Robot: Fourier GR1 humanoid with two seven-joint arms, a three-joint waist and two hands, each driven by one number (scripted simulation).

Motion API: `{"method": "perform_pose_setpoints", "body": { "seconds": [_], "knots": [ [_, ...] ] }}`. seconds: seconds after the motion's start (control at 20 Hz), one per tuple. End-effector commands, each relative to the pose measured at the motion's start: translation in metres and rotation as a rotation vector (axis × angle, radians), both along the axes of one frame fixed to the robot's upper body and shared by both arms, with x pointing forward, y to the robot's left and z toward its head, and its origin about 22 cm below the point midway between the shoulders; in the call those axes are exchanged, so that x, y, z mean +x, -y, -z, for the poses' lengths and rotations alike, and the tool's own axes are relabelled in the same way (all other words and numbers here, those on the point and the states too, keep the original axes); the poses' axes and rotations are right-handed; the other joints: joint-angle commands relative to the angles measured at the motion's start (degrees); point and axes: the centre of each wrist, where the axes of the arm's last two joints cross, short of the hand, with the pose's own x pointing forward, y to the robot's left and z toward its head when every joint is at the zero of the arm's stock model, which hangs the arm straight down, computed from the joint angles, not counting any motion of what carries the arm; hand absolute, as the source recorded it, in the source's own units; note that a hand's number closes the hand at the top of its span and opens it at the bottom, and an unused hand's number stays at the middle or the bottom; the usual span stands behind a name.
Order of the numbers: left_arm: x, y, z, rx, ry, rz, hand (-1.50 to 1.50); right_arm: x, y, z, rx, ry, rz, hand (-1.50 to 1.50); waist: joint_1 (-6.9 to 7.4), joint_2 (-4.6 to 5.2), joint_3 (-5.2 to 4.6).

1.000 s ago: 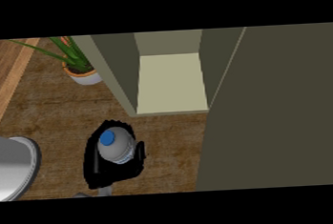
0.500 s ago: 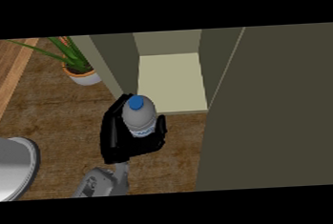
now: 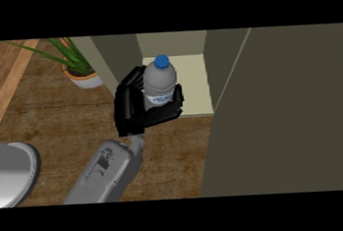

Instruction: Pick up the bottled water, place it into the cabinet and close the cabinet

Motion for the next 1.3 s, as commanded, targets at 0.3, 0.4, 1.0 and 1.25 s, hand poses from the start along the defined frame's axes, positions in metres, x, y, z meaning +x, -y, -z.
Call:
{"method": "perform_pose_setpoints", "body": {
  "seconds": [0.3, 0.4, 1.0, 1.25],
  "knots": [
    [0.057, -0.013, -0.014, 0.120, -0.036, -0.046, 1.50, -0.024, 0.011, -0.021, 0.024, 0.043, 0.005, -1.50, -0.18, 0.01, -0.02],
    [0.071, -0.005, -0.003, 0.176, -0.072, -0.076, 1.50, -0.013, 0.007, -0.013, 0.012, 0.055, 0.000, -1.50, -0.67, 0.25, -0.01],
    [0.106, -0.004, 0.004, 0.326, -0.121, -0.198, 1.50, -0.007, 0.002, -0.011, 0.027, 0.055, -0.022, -1.50, -0.95, 0.59, -0.06],
    [0.106, -0.002, 0.021, 0.421, -0.149, -0.268, 1.50, -0.018, 0.007, -0.014, 0.017, 0.059, -0.031, -1.50, -1.67, 0.56, -0.05]
  ]
}}
